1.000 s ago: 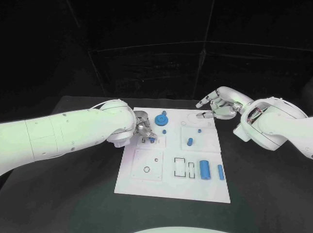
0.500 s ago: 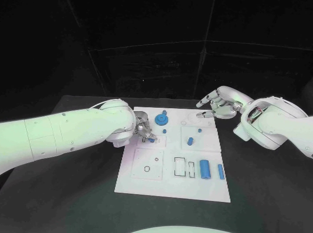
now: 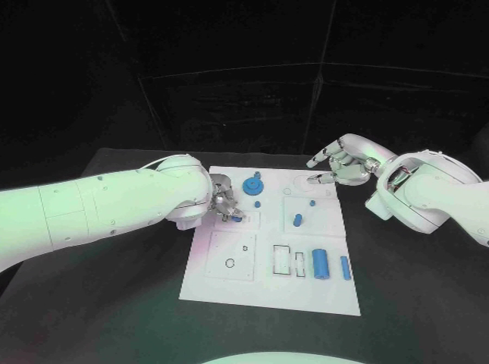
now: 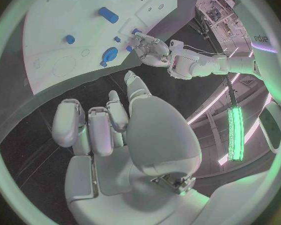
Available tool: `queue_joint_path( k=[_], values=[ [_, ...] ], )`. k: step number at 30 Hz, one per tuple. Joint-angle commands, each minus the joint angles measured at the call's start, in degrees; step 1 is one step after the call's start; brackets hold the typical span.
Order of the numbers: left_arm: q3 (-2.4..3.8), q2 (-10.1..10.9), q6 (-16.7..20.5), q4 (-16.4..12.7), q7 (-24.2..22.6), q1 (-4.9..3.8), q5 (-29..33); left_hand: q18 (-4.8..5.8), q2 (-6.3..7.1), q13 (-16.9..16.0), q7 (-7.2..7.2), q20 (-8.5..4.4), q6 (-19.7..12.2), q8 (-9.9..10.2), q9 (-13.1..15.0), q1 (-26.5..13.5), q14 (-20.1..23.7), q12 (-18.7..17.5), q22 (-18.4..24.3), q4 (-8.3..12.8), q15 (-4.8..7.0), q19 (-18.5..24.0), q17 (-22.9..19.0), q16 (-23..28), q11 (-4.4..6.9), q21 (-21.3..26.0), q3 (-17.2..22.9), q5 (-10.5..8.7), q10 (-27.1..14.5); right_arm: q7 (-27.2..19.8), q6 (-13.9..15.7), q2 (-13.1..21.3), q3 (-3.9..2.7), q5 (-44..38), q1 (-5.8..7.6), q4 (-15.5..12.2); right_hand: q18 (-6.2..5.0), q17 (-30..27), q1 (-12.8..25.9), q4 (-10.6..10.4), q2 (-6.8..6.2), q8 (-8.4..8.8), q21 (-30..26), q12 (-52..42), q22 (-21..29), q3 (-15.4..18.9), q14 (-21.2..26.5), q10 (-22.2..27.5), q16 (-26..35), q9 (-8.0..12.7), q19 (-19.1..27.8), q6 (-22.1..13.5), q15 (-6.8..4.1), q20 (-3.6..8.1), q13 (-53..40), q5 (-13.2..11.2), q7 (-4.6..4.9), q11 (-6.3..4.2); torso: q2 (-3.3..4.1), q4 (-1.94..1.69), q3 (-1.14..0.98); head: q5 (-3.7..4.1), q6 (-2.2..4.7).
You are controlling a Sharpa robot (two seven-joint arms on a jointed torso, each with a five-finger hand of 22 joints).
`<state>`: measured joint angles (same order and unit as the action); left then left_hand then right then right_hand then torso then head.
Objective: Assemble the parts on the task board
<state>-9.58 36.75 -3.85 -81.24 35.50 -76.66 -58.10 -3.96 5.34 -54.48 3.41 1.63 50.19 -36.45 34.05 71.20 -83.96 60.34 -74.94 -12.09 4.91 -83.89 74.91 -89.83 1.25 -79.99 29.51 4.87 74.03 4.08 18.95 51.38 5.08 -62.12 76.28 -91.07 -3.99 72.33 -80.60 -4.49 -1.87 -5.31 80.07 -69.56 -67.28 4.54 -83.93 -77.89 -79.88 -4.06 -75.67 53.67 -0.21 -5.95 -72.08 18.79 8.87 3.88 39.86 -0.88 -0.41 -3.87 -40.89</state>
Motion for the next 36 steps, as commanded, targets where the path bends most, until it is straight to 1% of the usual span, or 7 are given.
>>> queue_joint_path(
  k=[1, 5, 10, 17, 21, 27, 36],
  values=[
    [-0.15, -0.03, -1.78, 0.11, 1.09, 0.13, -0.33, 0.69, 0.44, -0.08, -0.42, 0.07, 0.11, -0.33, 0.13, 0.20, -6.04, 0.39, -0.09, 8.93, -0.30, -0.14, 15.09, -0.17, 0.04, -0.32, 9.22, 0.43, 0.43, -0.18, -0.37, -0.05, -0.03, -0.16, 0.11, -0.04, -0.90, -0.10, 0.54, -0.25, 0.33, -0.40, -0.23, 0.29, 0.09, 0.24, -2.24, 0.28, 0.43, 0.00, 0.41, 0.61, -0.37, 0.14, 0.11, 0.22, -0.12, -0.20, 0.01, 0.00, -0.03, -0.05, -0.04],
    [-0.15, -0.34, -2.10, 0.46, 1.11, 0.13, 0.29, 0.71, 0.74, -0.16, -0.56, 0.07, 0.47, -0.64, 0.32, -1.01, -6.04, 0.55, -0.24, 8.66, -0.28, -0.20, 15.09, -0.17, 0.10, -0.38, 9.43, 0.64, 0.67, -0.18, -0.34, -0.07, -0.03, -0.16, 0.11, -0.04, -0.90, -0.10, 0.54, -0.25, 0.33, -0.40, -0.23, 0.29, 0.09, 0.24, -2.24, 0.28, 0.43, 0.00, 0.41, 0.61, -0.37, 0.14, 0.11, 0.22, -0.12, -0.20, 0.03, 0.02, -0.02, -0.09, -0.06],
    [-0.15, -0.89, -2.39, 1.15, 1.14, 0.13, 0.89, 0.75, 0.83, -0.18, -0.95, -0.04, 1.16, -1.03, 0.55, -3.95, -6.04, 0.74, -0.53, 7.21, -0.09, -0.31, 15.09, -0.17, 0.36, -0.50, 8.79, 0.52, 0.89, -0.19, -0.32, -0.10, -0.03, -0.16, 0.11, -0.04, -0.90, -0.10, 0.54, -0.25, 0.33, -0.40, -0.23, 0.29, 0.09, 0.24, -2.24, 0.28, 0.43, 0.00, 0.41, 0.61, -0.37, 0.14, 0.11, 0.22, -0.12, -0.20, 0.05, 0.06, -0.02, -0.12, -0.10],
    [-0.15, -1.53, -2.79, 2.09, 1.21, 0.13, 1.11, 0.81, 0.80, -0.46, -1.18, -0.21, 1.69, -1.23, 0.66, -5.88, -6.04, 1.11, -0.86, 6.23, 0.08, -0.44, 15.09, -0.17, 0.54, -0.66, 7.72, 0.43, 1.13, -0.22, -0.26, -0.09, -0.03, -0.16, 0.11, -0.09, -0.90, -0.10, 0.54, -0.25, 0.33, -0.40, -0.23, 0.29, 0.09, 0.24, -2.24, 0.28, 0.43, 0.00, 0.41, 0.61, -0.37, 0.14, 0.11, 0.22, -0.12, -0.20, 0.01, 0.04, -0.01, -0.05, -0.25],
    [-0.15, -1.76, -2.93, 2.37, 1.16, 0.13, 1.19, 0.84, 0.77, -0.63, -1.27, -0.27, 1.90, -1.30, 0.70, -6.47, -6.04, 1.31, -1.01, 5.92, 0.14, -0.50, 15.09, -0.17, 0.61, -0.74, 7.30, 0.42, 1.24, -0.29, -0.14, -0.07, -0.03, -0.16, 0.11, -0.12, -0.90, -0.10, 0.54, -0.25, 0.33, -0.40, -0.23, 0.29, 0.09, 0.24, -2.24, 0.28, 0.43, 0.00, 0.41, 0.61, -0.37, 0.14, 0.11, 0.22, -0.12, -0.20, 0.03, -0.01, 0.01, 0.05, -0.29],
    [-0.15, -2.01, -3.05, 2.70, 1.10, 0.13, 1.23, 0.84, 0.77, -0.88, -1.39, -0.36, 2.23, -1.37, 0.72, -7.37, -6.04, 1.61, -1.03, 5.45, 0.23, -0.51, 15.09, -0.17, 0.72, -0.72, 6.56, 0.40, 1.44, -0.31, -0.09, -0.06, -0.03, -0.16, 0.11, -0.14, -0.90, -0.10, 0.54, -0.25, 0.33, -0.40, -0.23, 0.29, 0.09, 0.24, -2.24, 0.28, 0.43, 0.00, 0.41, 0.61, -0.37, 0.14, 0.11, 0.22, -0.12, -0.20, 0.02, 0.03, -0.03, 0.11, -0.38],
    [-0.15, -2.29, -2.68, 3.07, 1.09, 0.13, 1.24, 0.94, 0.70, -1.58, -1.63, -0.51, 2.97, -1.52, 0.76, -8.92, -6.04, 2.36, -1.51, 4.54, 0.39, -0.72, 15.09, -0.17, 0.91, -0.99, 5.10, 0.38, 1.98, -0.28, -0.07, -0.05, -0.03, -0.16, 0.12, -0.18, -0.90, -0.10, 0.54, -0.25, 0.33, -0.40, -0.23, 0.29, 0.09, 0.24, -2.24, 0.28, 0.43, 0.00, 0.41, 0.61, -0.37, 0.14, 0.11, 0.22, -0.12, -0.20, 0.03, 0.00, -0.02, 0.19, -0.44]
  ],
)
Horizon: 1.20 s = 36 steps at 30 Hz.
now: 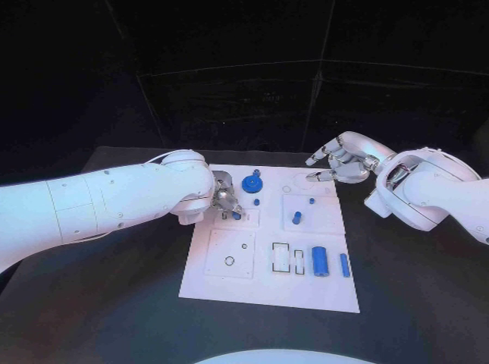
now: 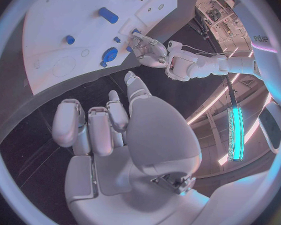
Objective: Assemble the parts on the task board
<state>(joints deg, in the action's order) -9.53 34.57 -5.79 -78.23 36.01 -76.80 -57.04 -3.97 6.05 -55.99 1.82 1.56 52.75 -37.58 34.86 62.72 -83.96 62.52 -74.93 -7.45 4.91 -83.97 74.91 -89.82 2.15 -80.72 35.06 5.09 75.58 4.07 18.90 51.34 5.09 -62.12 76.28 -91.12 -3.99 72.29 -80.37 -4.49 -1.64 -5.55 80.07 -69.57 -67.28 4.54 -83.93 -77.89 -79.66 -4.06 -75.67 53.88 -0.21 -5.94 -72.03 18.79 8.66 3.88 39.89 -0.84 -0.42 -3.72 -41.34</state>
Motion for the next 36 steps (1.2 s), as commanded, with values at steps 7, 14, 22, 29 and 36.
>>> queue_joint_path(
  k=[7, 14, 22, 29, 36],
  values=[
    [-0.21, -0.22, -0.82, 0.20, 0.57, 0.27, 0.17, 0.99, -0.18, -0.46, -0.14, -0.48, 0.62, -0.39, -0.06, -0.88, -6.04, 0.55, -1.76, -0.38, 0.44, -0.75, 15.09, -0.18, 0.08, -0.39, -0.80, 0.21, 0.67, -0.27, 0.00, -0.01, -0.03, -0.16, 0.12, -0.14, -0.93, -0.21, 0.29, -0.29, 0.11, -0.20, -0.31, 0.36, 0.24, 0.30, -2.21, 0.32, 0.32, 0.00, 0.49, 0.45, -0.39, 0.15, 0.12, 0.24, 0.08, -0.23, -0.02, -0.06, 0.01, 0.14, -0.07],
    [-0.21, -0.38, -1.14, 0.39, 0.73, 0.27, 0.17, 1.05, -0.03, -0.75, -0.26, -0.55, 1.00, -0.49, -0.04, -1.35, -6.04, 0.86, -2.06, -0.51, 0.52, -0.88, 15.09, -0.18, 0.19, -0.58, -1.35, 0.19, 0.94, -0.27, 0.01, 0.01, -0.04, -0.16, 0.12, -0.20, -0.93, -0.21, 0.29, -0.29, 0.11, -0.20, -0.31, 0.36, 0.24, 0.30, -2.21, 0.32, 0.32, 0.00, 0.49, 0.45, -0.39, 0.15, 0.12, 0.24, 0.08, -0.23, -0.02, -0.03, -0.02, 0.18, -0.09],
    [-0.21, -0.59, -1.17, 0.73, 0.86, 0.27, 0.17, 1.08, 0.21, -0.90, -0.36, -0.66, 1.65, -0.45, -0.11, -3.24, -6.04, 1.10, -2.26, -1.61, 0.61, -0.94, 15.09, -0.18, 0.29, -0.64, -4.05, 0.06, 1.18, -0.28, 0.05, 0.06, -0.04, -0.16, 0.12, -0.24, -0.95, -0.26, 0.28, -0.30, 0.11, -0.21, -0.34, 0.38, 0.31, 0.31, -2.20, 0.34, 0.36, 0.00, 0.53, 0.46, -0.39, 0.15, 0.15, 0.24, 0.07, -0.23, 0.00, -0.05, 0.00, 0.25, -0.16],
    [-0.20, -0.68, -1.15, 0.94, 0.97, 0.27, 0.17, 1.12, 0.42, -1.14, -0.32, -0.68, 2.21, -0.37, -0.16, -5.38, -6.04, 1.39, -2.51, -3.35, 0.59, -1.01, 15.09, -0.18, 0.24, -0.71, -8.86, -0.11, 1.35, -0.27, 0.07, 0.07, -0.04, -0.16, 0.12, -0.26, -0.96, -0.31, 0.30, -0.32, 0.09, -0.22, -0.37, 0.45, 0.37, 0.35, -2.19, 0.38, 0.40, 0.00, 0.57, 0.47, -0.40, 0.16, 0.20, 0.22, 0.07, -0.23, -0.01, -0.07, 0.01, 0.33, -0.21],
    [-0.20, -0.56, -0.31, 0.94, 0.64, 0.28, 0.17, 1.12, 0.04, -1.14, -0.35, -0.71, 2.39, -0.14, -0.25, -5.97, -6.04, 1.43, -2.62, -4.74, 0.62, -1.02, 15.09, -0.18, 0.26, -0.68, -13.29, -0.12, 1.33, -0.33, -0.02, 0.07, -0.04, -0.16, 0.12, -0.22, -0.95, -0.27, 0.43, -0.43, 0.02, -0.23, -0.37, 0.44, 0.34, 0.51, -2.20, 0.37, 0.40, 0.00, 0.53, 0.47, -0.41, 0.17, 0.20, 0.07, 0.06, -0.23, -0.03, -0.06, 0.03, 0.35, -0.17]
  ],
)
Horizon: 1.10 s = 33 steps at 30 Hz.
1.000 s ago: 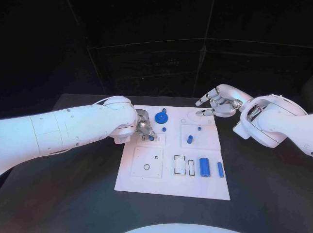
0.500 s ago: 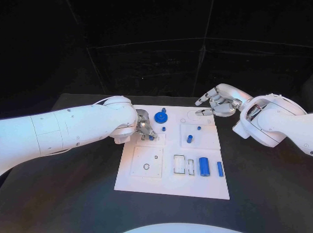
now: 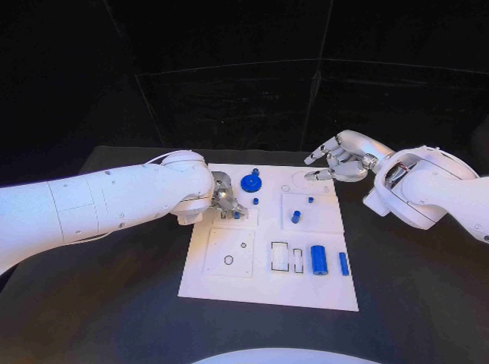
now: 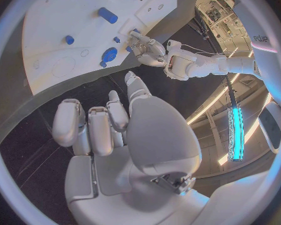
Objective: Assemble the parts on the task board
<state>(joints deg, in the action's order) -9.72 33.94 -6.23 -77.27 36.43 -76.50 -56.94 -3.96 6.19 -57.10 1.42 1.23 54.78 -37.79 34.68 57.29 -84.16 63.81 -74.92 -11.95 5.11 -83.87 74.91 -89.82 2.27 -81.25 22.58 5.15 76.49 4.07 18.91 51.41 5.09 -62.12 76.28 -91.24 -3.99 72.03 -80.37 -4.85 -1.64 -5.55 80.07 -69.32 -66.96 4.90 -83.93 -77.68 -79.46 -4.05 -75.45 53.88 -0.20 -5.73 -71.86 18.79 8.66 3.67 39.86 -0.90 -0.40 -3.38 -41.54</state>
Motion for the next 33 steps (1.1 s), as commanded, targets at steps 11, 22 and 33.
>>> queue_joint_path(
  k=[11, 22, 33],
  values=[
    [0.52, 2.36, 4.19, -2.63, -2.47, -0.02, 0.06, 0.93, -0.28, 0.36, -0.06, -0.55, 0.21, 0.31, -0.07, 0.64, -5.84, -0.10, -1.98, -2.31, 0.58, -0.81, 15.09, -0.18, 0.22, 0.50, -8.18, -0.19, 0.12, -0.38, -0.12, 0.04, -0.04, -0.47, 0.12, 0.18, -0.96, -0.03, 0.69, -0.31, -0.03, -0.24, -0.44, 0.26, 0.10, 0.42, -2.20, 0.18, 0.25, 0.01, 0.35, 0.45, -0.42, -0.03, 0.09, -0.15, 0.06, -0.02, -0.01, -0.03, 0.04, 0.10, 0.02],
    [5.35, 4.55, 0.28, -3.31, -0.67, -2.09, 0.31, 0.51, -1.05, 2.41, 0.68, -0.26, -1.83, 1.21, -0.32, 2.42, -5.84, -1.76, -0.17, -4.10, 0.17, -0.01, 15.09, -0.18, -0.37, 2.09, -13.33, -0.10, -1.66, -0.35, -0.13, 0.09, -0.04, -0.54, 0.12, 0.43, -0.96, -0.03, 0.69, -0.31, -0.03, -0.24, -0.44, 0.26, 0.10, 0.42, -2.20, 0.18, 0.25, 0.01, 0.35, 0.45, -0.42, -0.03, 0.09, -0.15, 0.06, -0.02, 0.00, 0.02, -0.03, 0.00, 0.32],
    [5.32, 1.63, -7.67, 5.17, 0.97, -3.58, 0.60, 0.12, -2.84, 7.08, 2.17, 0.65, -4.25, 4.48, -2.88, 5.03, -5.84, -5.51, 1.67, -4.45, -0.84, 0.80, 15.09, -0.18, -1.64, 3.85, -17.52, 0.08, -4.90, -0.26, -0.11, -0.09, -0.04, -0.54, 0.12, 0.50, -0.96, -0.03, 0.69, -0.31, -0.03, -0.24, -0.44, 0.26, 0.10, 0.42, -2.20, 0.18, 0.25, 0.01, 0.35, 0.45, -0.42, -0.03, 0.09, -0.15, 0.06, -0.02, 0.11, 0.03, 0.06, -0.25, 0.59]
  ],
)
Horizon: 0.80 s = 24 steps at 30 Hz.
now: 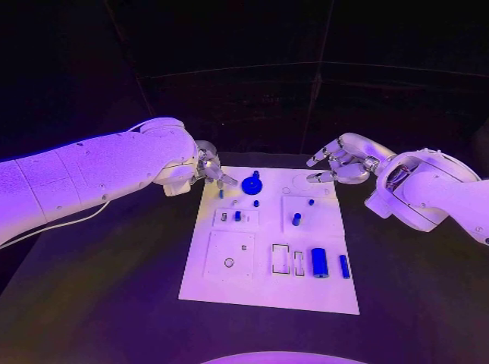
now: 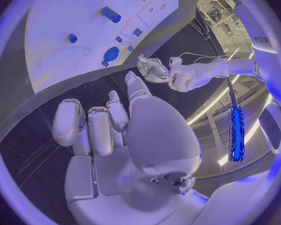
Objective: Assemble the parts on the task board
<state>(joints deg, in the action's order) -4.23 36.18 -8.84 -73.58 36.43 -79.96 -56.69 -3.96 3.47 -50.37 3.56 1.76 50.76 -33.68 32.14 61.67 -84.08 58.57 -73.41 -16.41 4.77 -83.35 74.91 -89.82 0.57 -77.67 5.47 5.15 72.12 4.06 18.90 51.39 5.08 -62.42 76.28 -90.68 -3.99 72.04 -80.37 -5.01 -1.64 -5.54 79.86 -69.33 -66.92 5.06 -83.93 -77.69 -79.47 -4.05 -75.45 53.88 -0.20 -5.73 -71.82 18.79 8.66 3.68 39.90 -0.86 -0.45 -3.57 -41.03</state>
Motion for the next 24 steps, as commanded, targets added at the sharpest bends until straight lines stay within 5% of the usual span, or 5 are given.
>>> queue_joint_path(
  k=[1, 16, 24],
  values=[
    [-0.27, -0.82, -5.29, 1.98, 0.93, -0.13, 0.35, 0.10, -0.19, 0.40, 0.05, 0.14, -0.24, 0.45, -0.43, 0.72, -5.92, -0.30, 0.21, 0.01, -0.53, 0.29, 15.09, -0.18, 0.03, 0.31, -0.51, 0.09, -0.56, -0.24, -0.10, -0.09, -0.03, -0.25, 0.11, -0.05, -0.96, -0.04, 0.69, -0.15, -0.03, -0.24, -0.23, 0.27, 0.06, 0.26, -2.20, 0.19, 0.26, 0.01, 0.35, 0.45, -0.42, -0.03, 0.06, -0.15, 0.05, -0.03, 0.04, -0.01, 0.14, -0.06, 0.07],
    [-2.08, -5.15, -6.46, 10.40, -1.86, 0.20, -0.56, 0.10, -0.92, 0.38, 0.16, 0.33, 0.12, 0.85, -1.12, 1.28, -5.92, -0.12, 0.12, -0.04, -0.67, 0.23, 15.09, -0.18, -0.09, 0.33, -1.39, 0.10, -0.53, -0.31, 0.01, -0.67, -0.03, -0.24, 0.11, -0.20, -0.97, -0.04, 0.75, -0.27, 0.03, -0.24, -0.27, 0.35, 0.11, 0.35, -2.21, 0.24, 0.28, 0.02, 0.37, 0.42, -0.42, -0.03, 0.14, -0.18, 0.05, -0.04, 0.02, 0.03, 0.06, -0.45, 0.05],
    [-2.38, -6.85, -6.77, 13.13, -3.42, 0.85, -0.82, 0.15, -1.29, 0.24, 0.11, 0.37, 0.49, 0.87, -1.38, 1.68, -5.92, 0.10, -0.15, 0.03, -0.67, 0.10, 15.09, -0.18, -0.05, 0.15, -1.78, 0.11, -0.41, -0.39, 0.00, -0.97, -0.03, -0.24, 0.11, -0.13, -0.97, -0.04, 0.75, -0.27, 0.03, -0.24, -0.27, 0.35, 0.11, 0.35, -2.21, 0.24, 0.28, 0.02, 0.37, 0.42, -0.42, -0.03, 0.14, -0.18, 0.05, -0.04, 0.06, 0.10, 0.07, -0.44, 0.03]
  ],
)
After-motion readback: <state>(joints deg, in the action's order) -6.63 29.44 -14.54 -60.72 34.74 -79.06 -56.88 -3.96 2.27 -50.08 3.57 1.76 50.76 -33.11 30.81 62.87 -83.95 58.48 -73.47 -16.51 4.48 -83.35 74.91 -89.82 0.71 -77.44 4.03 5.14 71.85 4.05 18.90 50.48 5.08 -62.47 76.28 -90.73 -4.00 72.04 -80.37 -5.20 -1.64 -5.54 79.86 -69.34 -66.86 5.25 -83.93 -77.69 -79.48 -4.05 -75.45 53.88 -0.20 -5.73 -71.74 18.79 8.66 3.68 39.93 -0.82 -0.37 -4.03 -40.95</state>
